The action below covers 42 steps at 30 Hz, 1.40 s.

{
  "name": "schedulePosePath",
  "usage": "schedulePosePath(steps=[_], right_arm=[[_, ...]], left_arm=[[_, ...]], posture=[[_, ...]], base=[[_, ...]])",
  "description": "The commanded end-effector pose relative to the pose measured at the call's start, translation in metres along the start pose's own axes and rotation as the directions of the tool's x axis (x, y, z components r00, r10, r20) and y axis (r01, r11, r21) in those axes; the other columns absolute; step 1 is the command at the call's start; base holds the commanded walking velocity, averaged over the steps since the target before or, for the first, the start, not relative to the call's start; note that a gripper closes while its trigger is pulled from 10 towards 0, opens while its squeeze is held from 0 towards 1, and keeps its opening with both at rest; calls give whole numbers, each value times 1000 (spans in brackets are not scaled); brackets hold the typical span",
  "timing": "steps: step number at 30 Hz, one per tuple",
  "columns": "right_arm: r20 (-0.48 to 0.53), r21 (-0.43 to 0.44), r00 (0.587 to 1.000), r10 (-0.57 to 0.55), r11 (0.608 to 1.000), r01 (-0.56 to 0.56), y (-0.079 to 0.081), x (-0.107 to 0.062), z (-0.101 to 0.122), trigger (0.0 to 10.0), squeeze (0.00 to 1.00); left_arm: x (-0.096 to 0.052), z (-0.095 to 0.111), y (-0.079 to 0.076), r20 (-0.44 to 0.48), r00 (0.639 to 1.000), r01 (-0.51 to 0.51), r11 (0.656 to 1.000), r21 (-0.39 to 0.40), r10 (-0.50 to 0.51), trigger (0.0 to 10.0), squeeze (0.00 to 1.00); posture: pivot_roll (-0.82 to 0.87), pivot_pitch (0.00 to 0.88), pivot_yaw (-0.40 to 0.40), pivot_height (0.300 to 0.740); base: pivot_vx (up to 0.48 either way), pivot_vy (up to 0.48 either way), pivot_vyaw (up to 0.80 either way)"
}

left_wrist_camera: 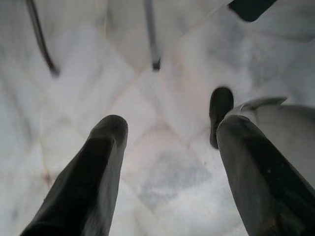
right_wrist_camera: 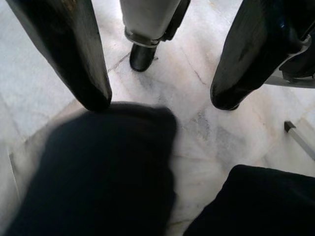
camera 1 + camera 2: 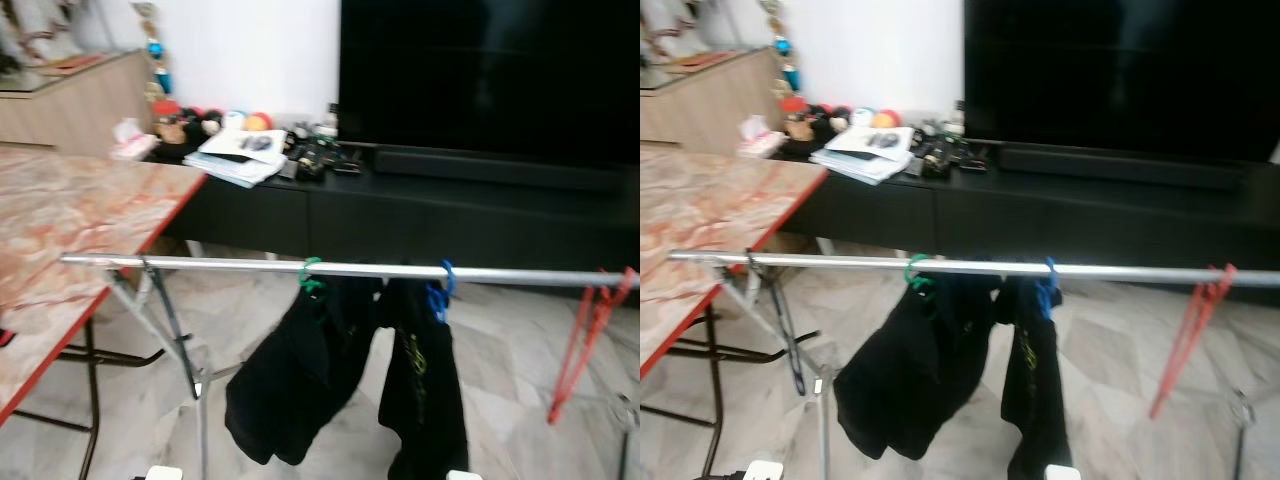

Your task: Hang hanger

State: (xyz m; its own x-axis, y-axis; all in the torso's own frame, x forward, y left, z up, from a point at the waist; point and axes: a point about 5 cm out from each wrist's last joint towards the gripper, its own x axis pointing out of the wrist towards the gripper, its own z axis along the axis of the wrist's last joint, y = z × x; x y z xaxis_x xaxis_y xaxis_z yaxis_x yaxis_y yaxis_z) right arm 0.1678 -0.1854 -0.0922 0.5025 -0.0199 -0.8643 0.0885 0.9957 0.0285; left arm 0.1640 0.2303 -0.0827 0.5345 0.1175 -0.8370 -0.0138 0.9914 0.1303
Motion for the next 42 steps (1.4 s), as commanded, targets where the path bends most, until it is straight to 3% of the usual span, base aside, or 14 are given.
schedulePosePath(steps=[1,10,41,42], right_arm=[[-3,1,1000,13,1000,-13,5,1,0,10000,0],[1,-5,1000,24,1000,-24,5,1,4,10000,0],[0,-5,1000,24,1000,-24,5,1,4,10000,0],[-16,-25,999,37,999,-37,3,1,5,10000,0]], left_arm=[[-1,-8,2,-30,999,-15,1000,-24,14,10000,0],[-1,-19,-2,-70,997,-19,999,-49,16,10000,0],[-1,-20,-2,-72,997,-19,999,-50,15,10000,0],[-3,-32,-6,-107,994,-25,995,-95,14,10000,0]], posture=[[116,0,15,740],[122,0,4,740],[124,0,1,740],[128,0,-19,740]], base=[[0,0,800],[0,0,800],[0,0,800],[0,0,800]])
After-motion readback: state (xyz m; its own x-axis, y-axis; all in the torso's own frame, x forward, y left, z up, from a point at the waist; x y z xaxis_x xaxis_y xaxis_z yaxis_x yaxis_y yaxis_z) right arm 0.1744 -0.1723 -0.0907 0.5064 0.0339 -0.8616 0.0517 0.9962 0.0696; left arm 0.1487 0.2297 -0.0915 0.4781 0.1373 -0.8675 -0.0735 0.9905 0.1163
